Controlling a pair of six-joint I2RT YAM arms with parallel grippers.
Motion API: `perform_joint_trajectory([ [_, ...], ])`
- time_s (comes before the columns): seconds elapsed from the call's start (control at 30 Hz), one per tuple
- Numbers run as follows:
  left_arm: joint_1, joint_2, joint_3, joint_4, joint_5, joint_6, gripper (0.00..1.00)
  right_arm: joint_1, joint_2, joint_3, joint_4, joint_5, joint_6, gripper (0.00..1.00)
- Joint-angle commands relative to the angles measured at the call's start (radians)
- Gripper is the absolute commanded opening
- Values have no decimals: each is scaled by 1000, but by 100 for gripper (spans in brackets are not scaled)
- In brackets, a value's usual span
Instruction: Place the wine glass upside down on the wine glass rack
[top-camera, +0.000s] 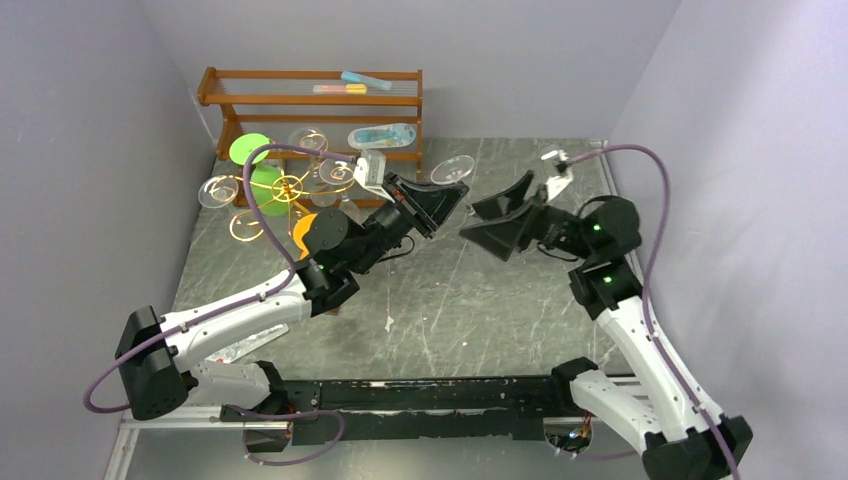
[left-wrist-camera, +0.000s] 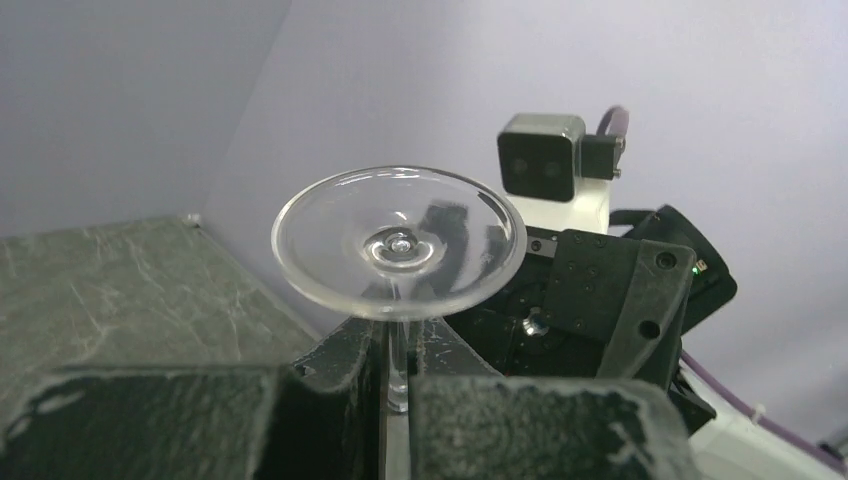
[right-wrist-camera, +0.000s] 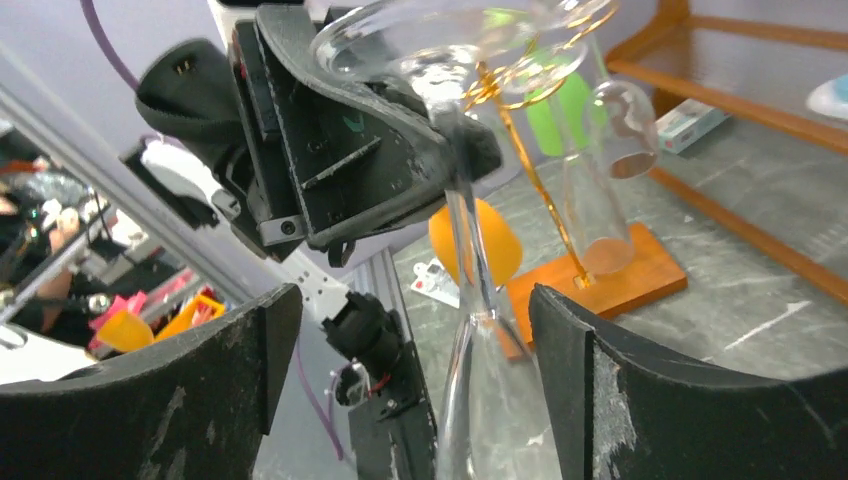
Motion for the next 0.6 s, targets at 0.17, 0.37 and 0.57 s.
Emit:
perform_joint_trajectory([
  [0.17,-2,-66,-11,-112,111,-20,5,197,60,-13,25,64,-106,68],
  [0.37,-3,-104,-35,-130,125,-33,5,198,51,-31,26,83,-117,45],
  [0.57,-2,-127,-52,-147,131,-24,5,201,43,-50,57,75,-111,22],
])
